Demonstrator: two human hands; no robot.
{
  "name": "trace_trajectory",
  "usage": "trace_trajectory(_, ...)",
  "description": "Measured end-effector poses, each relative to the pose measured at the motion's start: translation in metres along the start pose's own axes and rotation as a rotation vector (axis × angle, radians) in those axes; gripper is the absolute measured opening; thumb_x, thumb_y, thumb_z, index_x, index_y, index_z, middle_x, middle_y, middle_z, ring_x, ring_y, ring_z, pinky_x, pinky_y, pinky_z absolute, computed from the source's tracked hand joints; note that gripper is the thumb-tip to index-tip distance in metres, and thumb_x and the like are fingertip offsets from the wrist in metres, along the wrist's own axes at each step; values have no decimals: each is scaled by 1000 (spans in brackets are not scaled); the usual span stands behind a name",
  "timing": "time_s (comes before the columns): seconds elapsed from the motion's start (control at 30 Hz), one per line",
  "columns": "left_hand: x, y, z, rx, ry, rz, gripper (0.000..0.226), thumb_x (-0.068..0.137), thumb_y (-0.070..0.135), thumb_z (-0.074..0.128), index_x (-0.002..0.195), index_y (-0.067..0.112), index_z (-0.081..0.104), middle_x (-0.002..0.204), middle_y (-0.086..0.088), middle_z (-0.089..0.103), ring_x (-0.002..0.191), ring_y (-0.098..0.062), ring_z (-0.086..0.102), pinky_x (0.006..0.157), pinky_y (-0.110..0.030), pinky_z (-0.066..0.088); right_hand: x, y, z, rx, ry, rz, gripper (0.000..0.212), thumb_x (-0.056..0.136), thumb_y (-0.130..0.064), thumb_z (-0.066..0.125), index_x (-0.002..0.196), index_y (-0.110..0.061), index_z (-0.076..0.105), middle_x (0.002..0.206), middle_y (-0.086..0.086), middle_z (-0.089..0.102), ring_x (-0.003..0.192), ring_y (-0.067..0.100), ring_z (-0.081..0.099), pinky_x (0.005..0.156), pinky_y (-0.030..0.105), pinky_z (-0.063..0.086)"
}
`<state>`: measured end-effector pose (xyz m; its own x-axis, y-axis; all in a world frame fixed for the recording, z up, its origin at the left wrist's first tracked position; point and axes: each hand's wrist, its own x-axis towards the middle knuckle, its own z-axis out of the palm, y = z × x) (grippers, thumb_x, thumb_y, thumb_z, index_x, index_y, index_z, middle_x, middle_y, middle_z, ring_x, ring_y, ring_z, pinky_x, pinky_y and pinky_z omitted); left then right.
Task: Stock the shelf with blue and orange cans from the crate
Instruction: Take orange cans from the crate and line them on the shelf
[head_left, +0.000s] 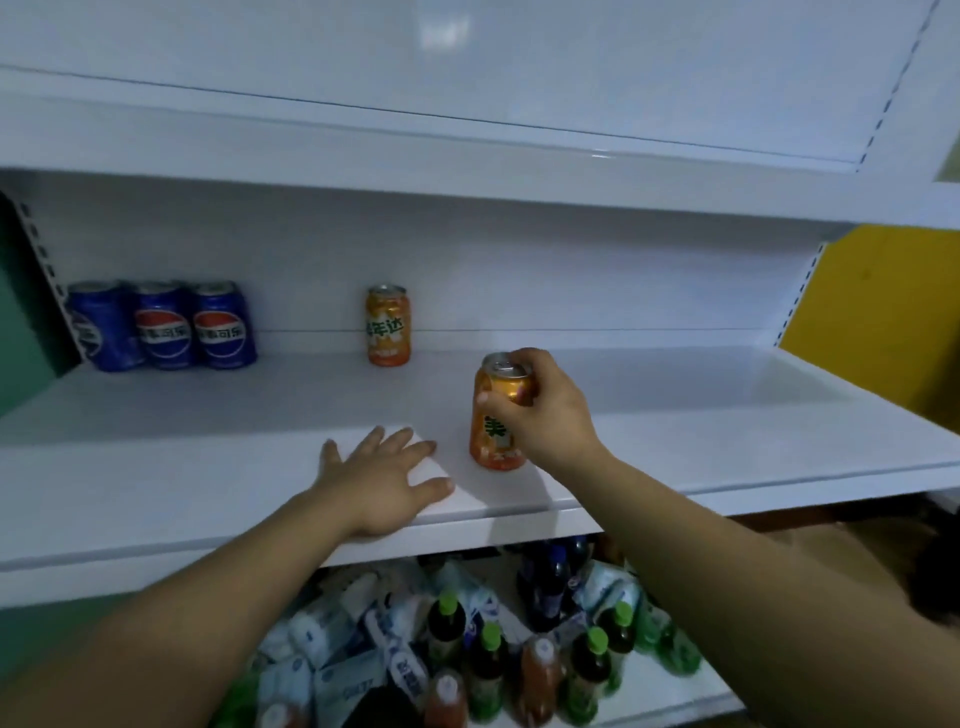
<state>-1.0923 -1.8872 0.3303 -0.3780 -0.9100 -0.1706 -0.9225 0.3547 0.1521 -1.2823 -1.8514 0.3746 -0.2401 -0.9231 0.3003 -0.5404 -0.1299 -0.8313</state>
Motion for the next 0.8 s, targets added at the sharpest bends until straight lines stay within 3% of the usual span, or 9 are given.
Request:
trace_trajectory(0.17, 3, 0, 4, 15, 18, -38, 79, 80, 82, 23, 148, 47, 5, 160, 10, -11, 147, -19, -14, 113, -60, -8, 29, 9, 24, -162, -156, -113, 74, 80, -15, 74, 139, -33, 33, 133, 1, 43, 118, 23, 50, 88, 31, 50)
trace_trajectory(0.47, 7, -3, 6, -4, -14, -41, 79, 80, 81, 23, 147, 48, -1, 159, 11, -14, 145, -16, -19, 114, -56, -12, 111, 21, 84, -132, -163, -48, 93, 86, -26, 70, 154, -30, 6, 150, 1, 40, 133, 24, 44, 108, 40, 38)
trace_trajectory(0.63, 7, -4, 5, 20, -15, -31, 78, 82, 80, 25, 147, 47, -3, 158, 12, -17, 145, -15, -21, 115, -56, -11, 143, 33, 104, -43, -94, -101, 70, 84, -27, 69, 144, -24, 32, 134, 2, 52, 120, 21, 53, 99, 37, 45)
trace_trajectory(0.8, 9, -5, 5, 31, -36, -38, 80, 81, 80, 24, 147, 47, -7, 157, 12, -20, 144, -15, -23, 115, -56, -12, 174, 33, 116, -83, -86, -53, 82, 82, -31, 70, 149, -24, 24, 133, 8, 49, 121, 26, 52, 99, 46, 47)
